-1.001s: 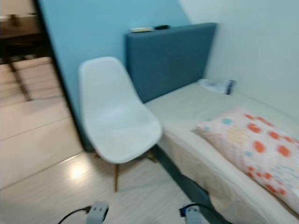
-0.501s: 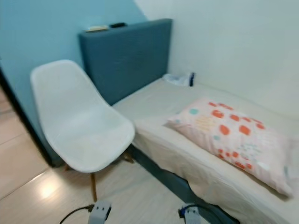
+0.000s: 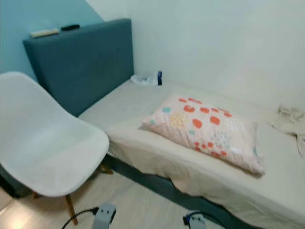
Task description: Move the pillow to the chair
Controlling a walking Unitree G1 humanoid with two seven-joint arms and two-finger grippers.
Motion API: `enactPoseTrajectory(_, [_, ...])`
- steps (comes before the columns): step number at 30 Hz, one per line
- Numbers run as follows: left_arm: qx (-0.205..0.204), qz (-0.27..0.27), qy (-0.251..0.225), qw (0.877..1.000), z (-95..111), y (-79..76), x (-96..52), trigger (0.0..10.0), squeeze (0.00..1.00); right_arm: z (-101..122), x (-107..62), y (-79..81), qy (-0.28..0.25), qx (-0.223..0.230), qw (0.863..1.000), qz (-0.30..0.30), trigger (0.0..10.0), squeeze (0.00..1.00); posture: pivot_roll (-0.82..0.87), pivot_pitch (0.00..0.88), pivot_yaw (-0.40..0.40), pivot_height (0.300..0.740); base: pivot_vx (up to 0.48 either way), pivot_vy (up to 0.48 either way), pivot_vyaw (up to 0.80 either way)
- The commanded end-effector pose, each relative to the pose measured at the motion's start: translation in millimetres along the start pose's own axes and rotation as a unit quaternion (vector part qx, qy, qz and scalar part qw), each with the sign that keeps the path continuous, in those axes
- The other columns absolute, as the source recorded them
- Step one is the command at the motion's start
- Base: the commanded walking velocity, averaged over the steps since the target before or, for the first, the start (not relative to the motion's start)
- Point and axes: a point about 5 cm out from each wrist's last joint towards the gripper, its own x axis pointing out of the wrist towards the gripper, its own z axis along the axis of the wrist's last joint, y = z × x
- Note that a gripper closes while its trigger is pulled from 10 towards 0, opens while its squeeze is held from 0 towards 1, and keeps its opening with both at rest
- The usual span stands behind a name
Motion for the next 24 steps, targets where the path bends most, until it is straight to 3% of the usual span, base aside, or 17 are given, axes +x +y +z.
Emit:
enactPoseTrajectory(1, [0.001,-0.004,-0.001,1.000,0.8,-2.9,0.9,10.0,0.00,1.2,-0.7,-4.0,-0.003,0.003,1.000,-0.008,10.0,0.00,0.03,0.000,-0.020,0.740,0.000,0.000,-0.73])
enactPoseTrajectory(24, [0.001,-0.005,-0.013,1.000,6.7,-7.4,3.0,10.0,0.00,8.3,-1.5,-9.6,-0.014,0.004,1.000,-0.017,10.0,0.00,0.03,0.000,-0.032,0.740,0.000,0.000,-0.72])
